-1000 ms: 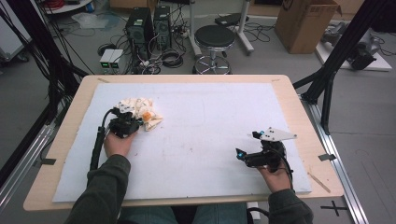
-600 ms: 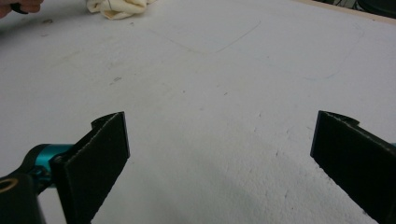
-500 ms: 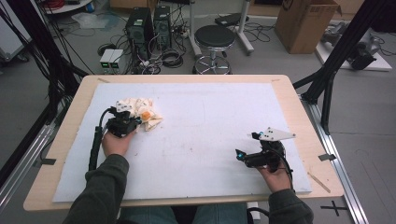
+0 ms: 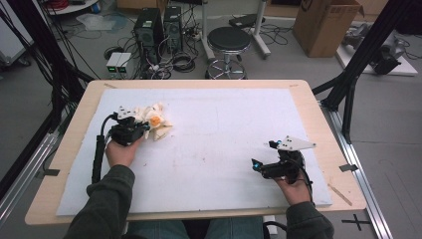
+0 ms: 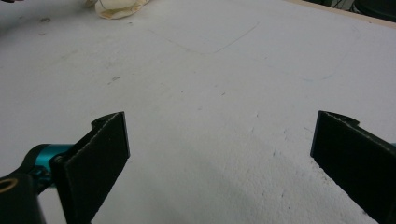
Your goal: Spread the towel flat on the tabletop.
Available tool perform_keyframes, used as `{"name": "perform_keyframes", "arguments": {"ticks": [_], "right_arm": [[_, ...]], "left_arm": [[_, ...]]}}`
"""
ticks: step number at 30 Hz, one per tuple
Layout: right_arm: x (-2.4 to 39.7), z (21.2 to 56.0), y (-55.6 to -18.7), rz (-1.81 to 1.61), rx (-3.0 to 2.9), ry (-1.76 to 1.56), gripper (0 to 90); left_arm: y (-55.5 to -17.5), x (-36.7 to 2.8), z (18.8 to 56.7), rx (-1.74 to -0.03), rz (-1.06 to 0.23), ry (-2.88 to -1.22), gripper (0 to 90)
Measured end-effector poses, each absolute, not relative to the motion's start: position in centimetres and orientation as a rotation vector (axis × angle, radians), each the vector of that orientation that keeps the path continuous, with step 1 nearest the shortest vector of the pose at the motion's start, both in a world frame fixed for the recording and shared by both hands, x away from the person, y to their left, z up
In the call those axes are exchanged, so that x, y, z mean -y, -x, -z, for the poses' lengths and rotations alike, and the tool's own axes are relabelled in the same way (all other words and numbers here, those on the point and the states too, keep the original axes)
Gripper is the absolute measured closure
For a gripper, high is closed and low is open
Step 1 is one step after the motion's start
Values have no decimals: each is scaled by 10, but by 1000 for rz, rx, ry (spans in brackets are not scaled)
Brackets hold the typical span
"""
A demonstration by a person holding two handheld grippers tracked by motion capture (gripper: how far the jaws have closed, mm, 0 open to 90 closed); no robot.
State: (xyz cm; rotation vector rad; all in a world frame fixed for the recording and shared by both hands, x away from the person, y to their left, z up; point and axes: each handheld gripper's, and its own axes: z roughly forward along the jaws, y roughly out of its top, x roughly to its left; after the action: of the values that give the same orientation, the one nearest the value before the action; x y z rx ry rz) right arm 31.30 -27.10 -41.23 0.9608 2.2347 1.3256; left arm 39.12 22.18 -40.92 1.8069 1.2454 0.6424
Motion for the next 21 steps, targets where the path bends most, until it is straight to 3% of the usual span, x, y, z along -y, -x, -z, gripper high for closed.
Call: {"name": "perform_keyframes", "arguments": {"ticks": [21], "right_arm": [[270, 412, -312, -1330, -2237, -953, 37]], "left_arm": [[-378, -217, 389, -1178, -623, -1762, 832]]}}
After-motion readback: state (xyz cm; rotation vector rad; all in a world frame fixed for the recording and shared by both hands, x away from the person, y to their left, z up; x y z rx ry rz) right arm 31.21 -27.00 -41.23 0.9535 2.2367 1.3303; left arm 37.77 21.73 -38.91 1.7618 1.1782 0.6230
